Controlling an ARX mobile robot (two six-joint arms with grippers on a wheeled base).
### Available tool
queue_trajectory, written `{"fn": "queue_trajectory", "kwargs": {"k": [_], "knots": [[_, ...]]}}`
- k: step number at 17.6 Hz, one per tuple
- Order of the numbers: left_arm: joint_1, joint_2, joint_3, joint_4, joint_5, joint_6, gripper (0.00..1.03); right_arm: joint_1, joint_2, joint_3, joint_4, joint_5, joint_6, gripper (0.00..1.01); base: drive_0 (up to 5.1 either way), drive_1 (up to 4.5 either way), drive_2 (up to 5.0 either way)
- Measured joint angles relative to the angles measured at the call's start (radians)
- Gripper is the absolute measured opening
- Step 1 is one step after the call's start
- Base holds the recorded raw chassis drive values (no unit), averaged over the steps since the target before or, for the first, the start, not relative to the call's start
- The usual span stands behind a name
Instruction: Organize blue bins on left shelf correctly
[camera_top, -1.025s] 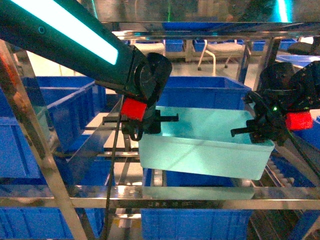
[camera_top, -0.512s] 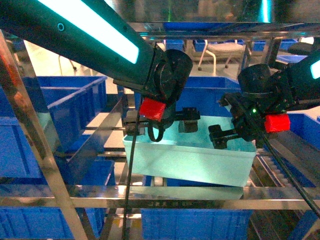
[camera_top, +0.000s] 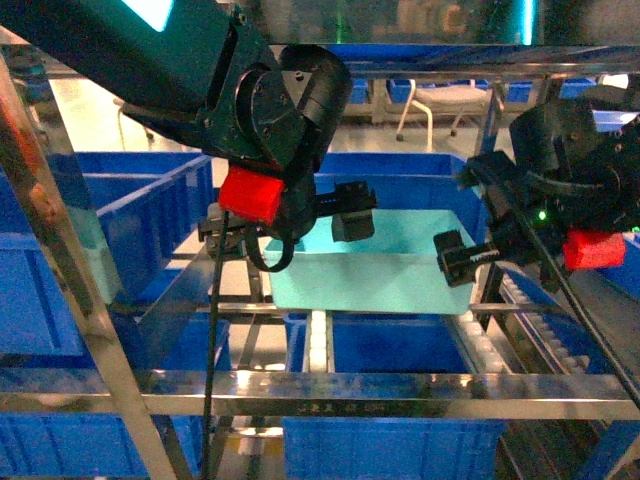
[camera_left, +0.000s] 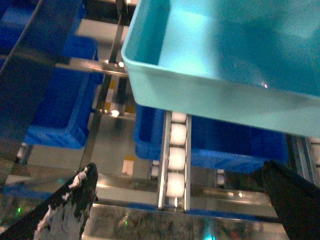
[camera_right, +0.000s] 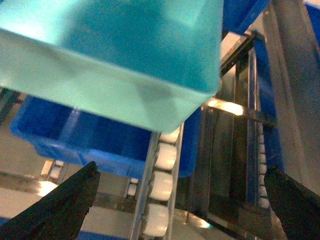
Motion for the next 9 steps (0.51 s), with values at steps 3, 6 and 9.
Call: {"fn": "queue_trajectory", "kwargs": {"k": [3, 6, 9], "knots": [[-0.002, -0.076, -0.119, 0.013, -0.002, -0.013, 0.98, 0.032, -0.07, -0.144, 0.03, -0.018, 0.027, 0.98, 0.0, 0.0, 0.0], [-0.025, -0.18, -0.235, 0.026, -0.013, -0.063, 0.98, 0.05, -0.189, -0.26, 0.064, -0.044, 0.073, 0.98, 0.0, 0.0, 0.0], [-0.047, -0.271, -0.318, 0.043, -0.014, -0.091, 0.98, 0.048, -0.24, -0.349, 0.083, -0.04, 0.109, 0.98, 0.0, 0.0, 0.0]]}}
